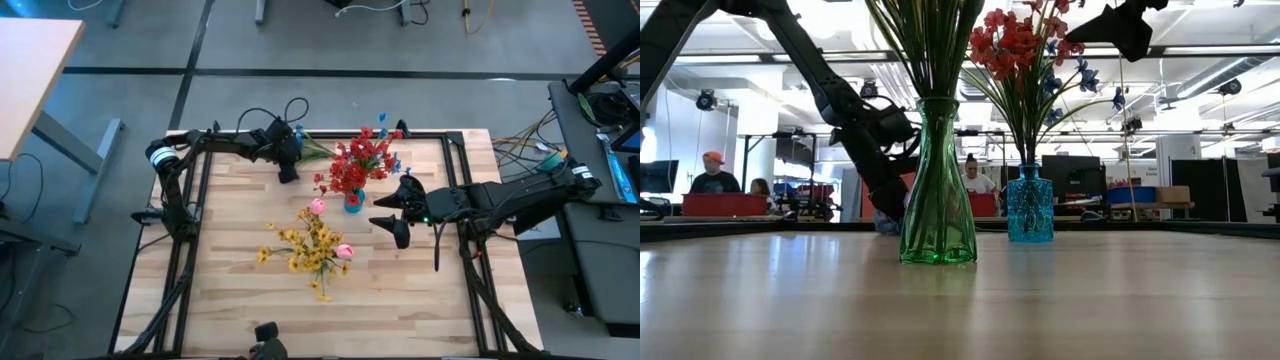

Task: Sort flowers into vase by color
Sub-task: Put the blue flowers into the blue flower vase

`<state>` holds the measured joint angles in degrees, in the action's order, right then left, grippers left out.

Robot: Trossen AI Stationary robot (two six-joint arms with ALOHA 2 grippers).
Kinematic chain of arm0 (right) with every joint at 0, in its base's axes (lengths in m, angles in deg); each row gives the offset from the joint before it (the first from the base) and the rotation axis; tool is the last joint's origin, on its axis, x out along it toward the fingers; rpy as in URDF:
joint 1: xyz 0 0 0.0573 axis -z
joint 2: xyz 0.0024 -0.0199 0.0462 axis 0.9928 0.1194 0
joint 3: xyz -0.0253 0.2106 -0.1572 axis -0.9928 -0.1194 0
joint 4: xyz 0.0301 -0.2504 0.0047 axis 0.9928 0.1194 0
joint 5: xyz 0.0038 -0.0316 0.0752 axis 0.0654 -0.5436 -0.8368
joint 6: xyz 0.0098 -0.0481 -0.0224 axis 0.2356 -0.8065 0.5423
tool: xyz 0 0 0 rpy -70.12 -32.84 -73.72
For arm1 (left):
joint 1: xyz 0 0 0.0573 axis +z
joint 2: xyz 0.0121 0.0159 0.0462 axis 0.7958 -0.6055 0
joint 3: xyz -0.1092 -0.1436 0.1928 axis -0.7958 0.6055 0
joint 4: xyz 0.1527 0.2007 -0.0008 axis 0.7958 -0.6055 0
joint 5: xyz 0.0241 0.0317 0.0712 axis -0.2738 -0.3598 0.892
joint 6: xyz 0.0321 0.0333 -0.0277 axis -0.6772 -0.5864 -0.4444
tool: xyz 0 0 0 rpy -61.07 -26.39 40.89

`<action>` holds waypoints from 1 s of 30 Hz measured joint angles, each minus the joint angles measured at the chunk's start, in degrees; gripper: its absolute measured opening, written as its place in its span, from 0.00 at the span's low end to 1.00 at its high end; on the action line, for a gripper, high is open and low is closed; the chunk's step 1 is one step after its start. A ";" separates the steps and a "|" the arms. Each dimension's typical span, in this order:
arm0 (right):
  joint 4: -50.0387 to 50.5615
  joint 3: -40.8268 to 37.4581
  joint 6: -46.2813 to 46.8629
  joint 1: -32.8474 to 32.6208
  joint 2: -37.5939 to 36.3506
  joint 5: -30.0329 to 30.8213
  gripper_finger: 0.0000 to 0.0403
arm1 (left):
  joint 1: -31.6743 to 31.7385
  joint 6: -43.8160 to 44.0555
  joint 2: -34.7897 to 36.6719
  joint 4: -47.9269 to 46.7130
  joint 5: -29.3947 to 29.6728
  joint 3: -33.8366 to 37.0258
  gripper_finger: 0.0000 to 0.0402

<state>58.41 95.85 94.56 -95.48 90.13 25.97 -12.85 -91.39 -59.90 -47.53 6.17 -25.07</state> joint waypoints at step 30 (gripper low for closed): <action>0.22 0.00 -1.68 -0.02 -0.02 -4.34 0.67 | -2.64 -1.63 6.88 -35.25 -12.75 1.27 0.00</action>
<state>58.63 95.85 92.88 -95.50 90.10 21.63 -15.50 -93.02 -53.02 -82.78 -6.58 -23.79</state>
